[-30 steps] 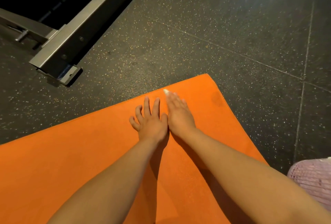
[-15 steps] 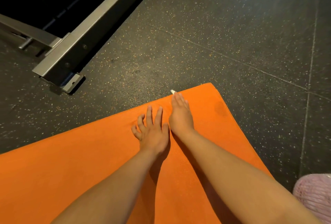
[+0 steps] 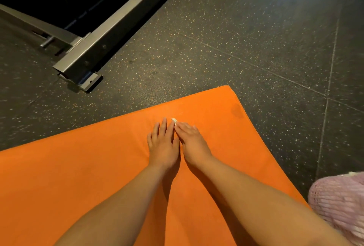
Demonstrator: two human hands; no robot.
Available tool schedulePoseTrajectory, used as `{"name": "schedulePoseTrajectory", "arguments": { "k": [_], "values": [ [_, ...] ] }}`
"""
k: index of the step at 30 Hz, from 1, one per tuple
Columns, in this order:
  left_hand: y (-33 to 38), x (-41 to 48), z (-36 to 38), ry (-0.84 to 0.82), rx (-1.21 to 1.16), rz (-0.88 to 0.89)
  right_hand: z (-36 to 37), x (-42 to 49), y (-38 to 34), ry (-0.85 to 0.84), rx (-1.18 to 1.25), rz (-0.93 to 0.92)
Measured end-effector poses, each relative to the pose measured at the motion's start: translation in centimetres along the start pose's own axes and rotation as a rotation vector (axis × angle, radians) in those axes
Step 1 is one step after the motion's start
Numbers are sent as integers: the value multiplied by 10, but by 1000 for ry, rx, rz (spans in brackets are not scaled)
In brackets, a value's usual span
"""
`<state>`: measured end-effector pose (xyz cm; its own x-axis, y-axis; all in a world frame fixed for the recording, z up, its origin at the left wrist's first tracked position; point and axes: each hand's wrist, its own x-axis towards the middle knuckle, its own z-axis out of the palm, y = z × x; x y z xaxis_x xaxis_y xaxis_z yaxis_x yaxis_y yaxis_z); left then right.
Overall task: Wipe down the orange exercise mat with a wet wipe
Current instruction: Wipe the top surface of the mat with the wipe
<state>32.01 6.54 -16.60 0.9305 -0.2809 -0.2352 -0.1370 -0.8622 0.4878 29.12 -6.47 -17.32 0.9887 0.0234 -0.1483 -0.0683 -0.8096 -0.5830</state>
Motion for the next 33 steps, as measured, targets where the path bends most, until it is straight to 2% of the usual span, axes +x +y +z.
{"name": "schedulePoseTrajectory", "arguments": {
  "k": [9,17,22,27,33],
  "values": [
    [3,-114,23,-37,33,-90,18,-99,-21,-29,12,39],
    [10,-224,30,-172,62,-125,26,-204,-34,-135,-2,41],
    [21,-287,24,-248,77,-166,26,-269,-65,-150,-11,120],
    [22,-356,24,-251,71,-137,20,-326,-74,-216,-50,103],
    [21,-401,24,-259,88,-146,21,-381,-93,-165,-46,123]
  ]
}}
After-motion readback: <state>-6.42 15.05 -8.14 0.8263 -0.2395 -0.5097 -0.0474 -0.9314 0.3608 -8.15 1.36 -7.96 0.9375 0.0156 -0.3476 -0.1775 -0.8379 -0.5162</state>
